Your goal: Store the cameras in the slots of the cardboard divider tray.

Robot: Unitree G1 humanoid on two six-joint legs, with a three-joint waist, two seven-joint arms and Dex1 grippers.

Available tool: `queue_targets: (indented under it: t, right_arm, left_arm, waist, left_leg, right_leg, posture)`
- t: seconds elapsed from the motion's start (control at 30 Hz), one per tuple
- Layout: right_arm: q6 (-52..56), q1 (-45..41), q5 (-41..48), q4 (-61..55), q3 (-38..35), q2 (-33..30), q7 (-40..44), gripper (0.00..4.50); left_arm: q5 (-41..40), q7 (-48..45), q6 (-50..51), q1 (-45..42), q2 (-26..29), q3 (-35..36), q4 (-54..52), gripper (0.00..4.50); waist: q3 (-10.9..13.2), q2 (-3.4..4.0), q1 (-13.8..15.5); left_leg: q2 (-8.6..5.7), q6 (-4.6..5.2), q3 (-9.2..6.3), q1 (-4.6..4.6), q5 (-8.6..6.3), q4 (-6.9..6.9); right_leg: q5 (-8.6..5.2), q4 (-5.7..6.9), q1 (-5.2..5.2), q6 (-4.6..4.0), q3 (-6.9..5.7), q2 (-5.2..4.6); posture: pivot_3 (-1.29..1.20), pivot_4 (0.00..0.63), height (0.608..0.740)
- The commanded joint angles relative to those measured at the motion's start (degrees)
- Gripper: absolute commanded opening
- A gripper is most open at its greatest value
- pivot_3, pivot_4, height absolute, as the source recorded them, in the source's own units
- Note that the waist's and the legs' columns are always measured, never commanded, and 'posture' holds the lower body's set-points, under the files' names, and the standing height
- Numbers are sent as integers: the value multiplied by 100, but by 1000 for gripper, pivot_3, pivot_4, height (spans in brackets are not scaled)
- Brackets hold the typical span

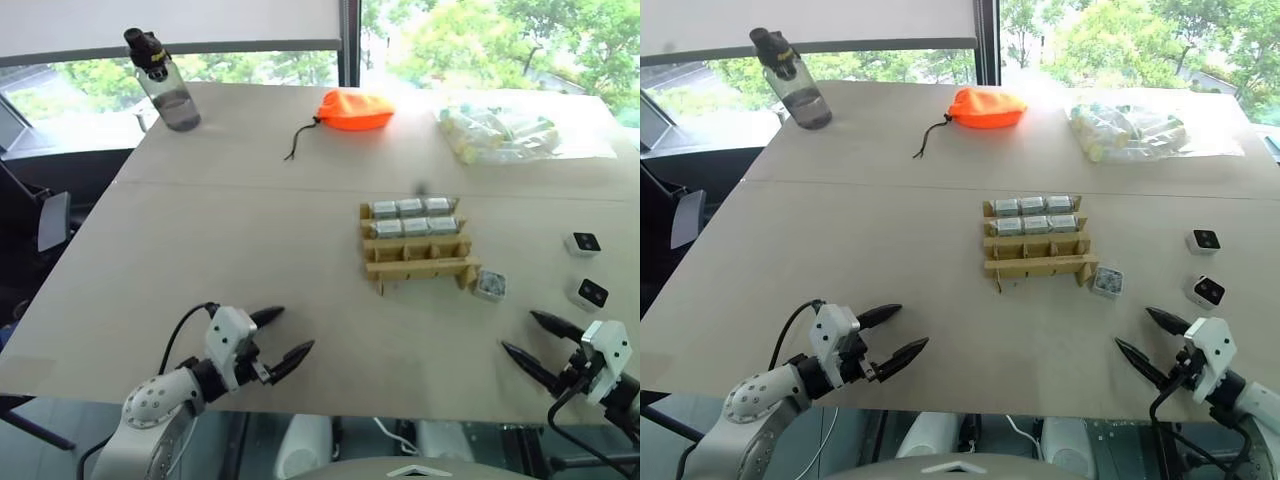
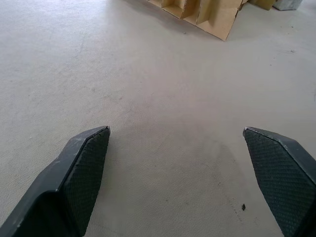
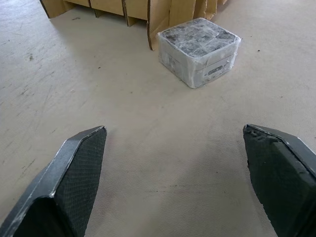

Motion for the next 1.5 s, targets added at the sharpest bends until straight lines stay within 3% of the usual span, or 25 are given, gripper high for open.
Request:
queue_targets:
  t: [0.03, 0.57, 0.8, 1.03, 1.5]
  right_arm:
    - [-27, -5, 57, -53, -172, 2, 93, 4372]
    - [-97, 215, -123, -245, -192, 224, -49, 4372]
    - [-51, 210, -515, -544, -22, 444, -544, 4372]
    - [975, -86, -1055, -1632, 460, 1209, -2113, 4372]
    - [2449, -440, -1648, -2560, 939, 2161, -4036, 4372]
  left_arm:
    - [-112, -81, -52, 14, 51, 128, 81, 4500]
    - [-197, -266, -49, -41, 83, 96, 130, 4500]
    - [-176, -335, -154, -11, 94, 104, 178, 4500]
    - [-1455, -1529, 258, -246, 795, 568, -176, 4500]
    - [-2205, -2207, 758, -1480, 1676, 1045, -239, 4500]
  waist:
    - [0, 0, 0]
    - [-1, 1, 1]
    - [-1, 1, -1]
    - [-2, 11, -12]
    - [1, 2, -23]
  left_leg:
    - [0, 0, 0, 0, 0, 0]
    - [0, -1, 2, 1, 0, 0]
    - [0, -1, 3, 2, 1, 0]
    - [9, -8, 2, -2, 4, 1]
    - [3, -40, 15, -3, 22, 2]
  right_leg:
    - [0, 0, 0, 0, 0, 0]
    - [0, 2, 0, 1, -2, 2]
    - [0, 2, 0, 1, 0, 1]
    - [-3, 9, -9, -5, 0, 6]
    - [1, 8, -11, 2, 4, 13]
  posture:
    - [0, 150, 726]
    - [0, 150, 726]
    - [0, 150, 726]
    - [0, 150, 726]
    - [0, 150, 726]
